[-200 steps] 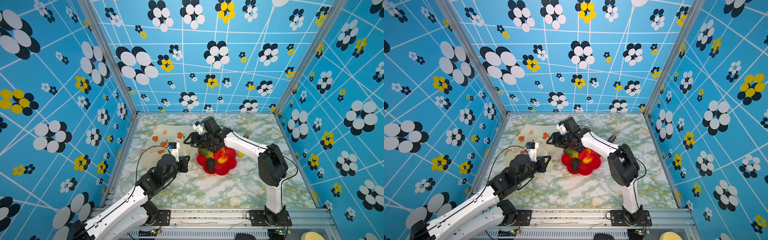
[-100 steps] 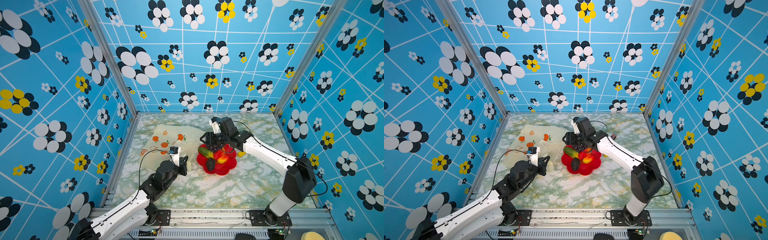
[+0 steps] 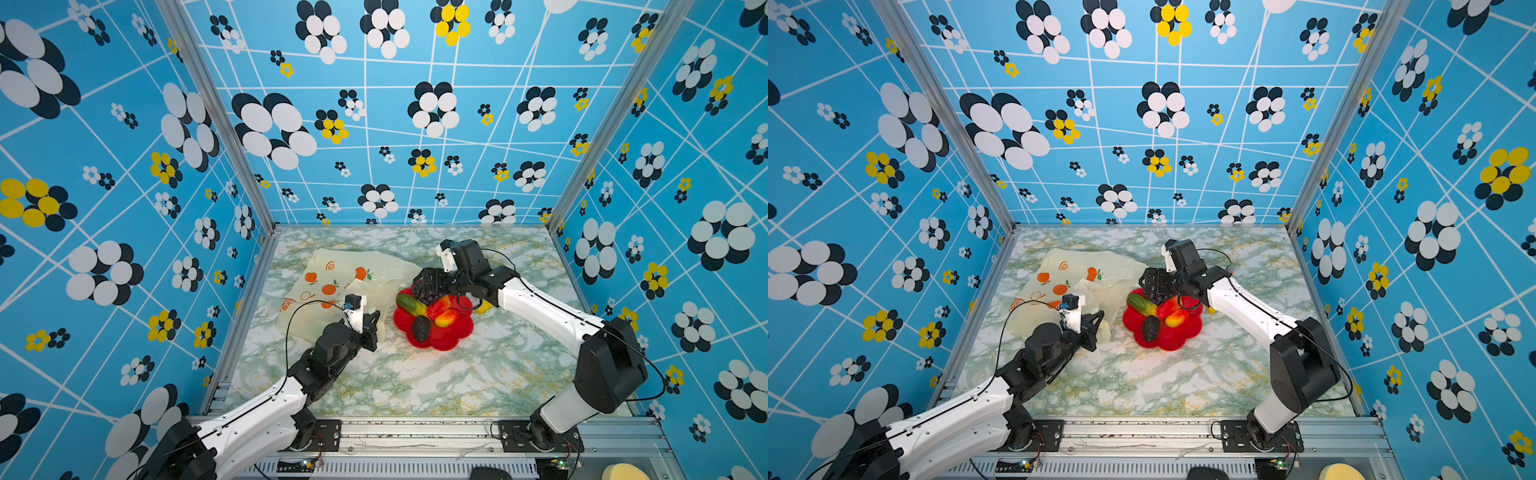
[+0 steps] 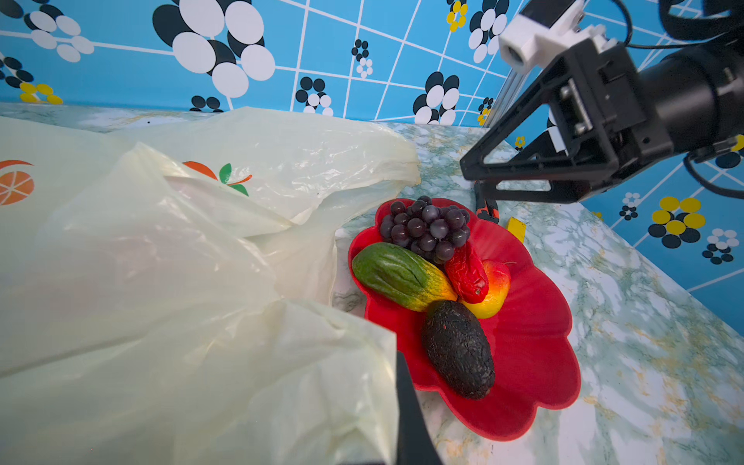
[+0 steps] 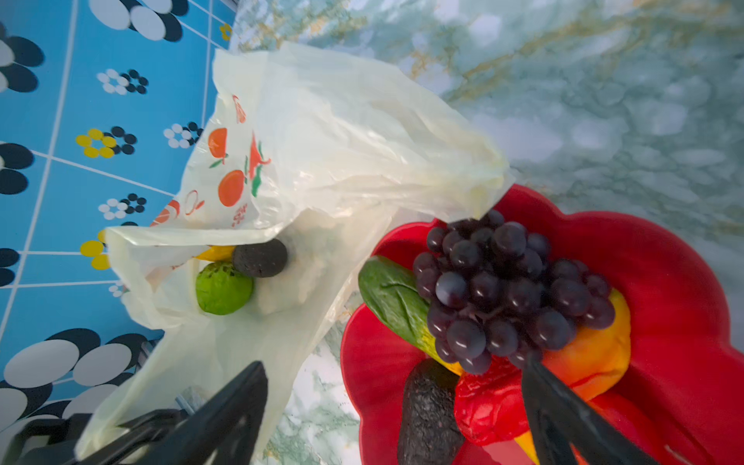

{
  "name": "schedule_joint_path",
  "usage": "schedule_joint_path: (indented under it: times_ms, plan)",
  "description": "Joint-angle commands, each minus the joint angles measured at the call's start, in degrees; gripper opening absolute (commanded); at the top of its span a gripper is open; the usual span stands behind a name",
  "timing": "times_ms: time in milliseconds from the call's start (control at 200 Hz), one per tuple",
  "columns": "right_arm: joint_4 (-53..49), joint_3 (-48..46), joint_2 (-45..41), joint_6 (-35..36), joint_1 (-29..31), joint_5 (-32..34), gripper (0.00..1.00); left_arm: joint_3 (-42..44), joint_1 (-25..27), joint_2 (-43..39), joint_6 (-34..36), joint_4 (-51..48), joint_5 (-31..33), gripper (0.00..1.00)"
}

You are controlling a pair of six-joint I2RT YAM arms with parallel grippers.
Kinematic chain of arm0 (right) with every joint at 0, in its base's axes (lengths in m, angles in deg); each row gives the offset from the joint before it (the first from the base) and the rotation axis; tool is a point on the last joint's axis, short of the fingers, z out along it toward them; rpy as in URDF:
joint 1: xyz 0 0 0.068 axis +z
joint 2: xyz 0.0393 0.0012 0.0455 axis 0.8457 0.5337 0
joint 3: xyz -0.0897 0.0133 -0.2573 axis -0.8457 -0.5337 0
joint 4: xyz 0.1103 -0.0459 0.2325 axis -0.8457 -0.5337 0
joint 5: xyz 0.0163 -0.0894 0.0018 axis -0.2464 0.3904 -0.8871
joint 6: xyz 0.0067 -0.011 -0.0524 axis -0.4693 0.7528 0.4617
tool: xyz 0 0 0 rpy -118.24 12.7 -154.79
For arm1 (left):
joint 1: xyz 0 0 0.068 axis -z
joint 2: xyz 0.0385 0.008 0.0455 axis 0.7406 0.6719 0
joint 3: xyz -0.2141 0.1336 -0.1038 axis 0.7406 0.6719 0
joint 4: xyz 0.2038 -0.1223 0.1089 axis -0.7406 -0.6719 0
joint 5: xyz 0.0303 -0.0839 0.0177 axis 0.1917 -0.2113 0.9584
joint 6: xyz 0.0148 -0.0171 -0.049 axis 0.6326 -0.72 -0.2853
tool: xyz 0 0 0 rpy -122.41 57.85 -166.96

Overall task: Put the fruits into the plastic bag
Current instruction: 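Move the right gripper back over the plate to the second avocado, then lower the right gripper and close it on the second dark avocado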

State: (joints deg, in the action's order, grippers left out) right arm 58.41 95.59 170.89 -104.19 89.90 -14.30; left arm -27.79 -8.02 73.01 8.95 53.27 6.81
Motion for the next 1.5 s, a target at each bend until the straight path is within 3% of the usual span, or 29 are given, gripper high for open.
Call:
schedule_joint_path:
  times_ms: [0,370,610,1200,1500]
  plan:
    - [-10.18,2.12,2.65,1.44,0.23,-2.40,0.99,-0.33,-0.15,-0.02,1.09,1.88,-0.34,0.00]
    - [-11.43,0.35,5.49,-1.92,2.93,-3.21,1.00,1.02,-0.27,-1.95,-1.02,1.04,4.72,0.00]
    - [-9.38,-0.12,8.78,-4.84,5.35,-4.26,0.98,0.31,-0.38,-0.37,-2.19,0.21,4.66,0.00]
    - [-10.86,0.46,12.95,-4.72,6.86,-3.81,0.80,-0.86,-2.15,2.10,-4.11,-0.44,2.42,0.00]
    - [-11.83,0.42,12.56,-3.22,6.86,-3.35,0.64,-0.32,-2.24,1.38,-4.29,-0.34,2.68,0.00]
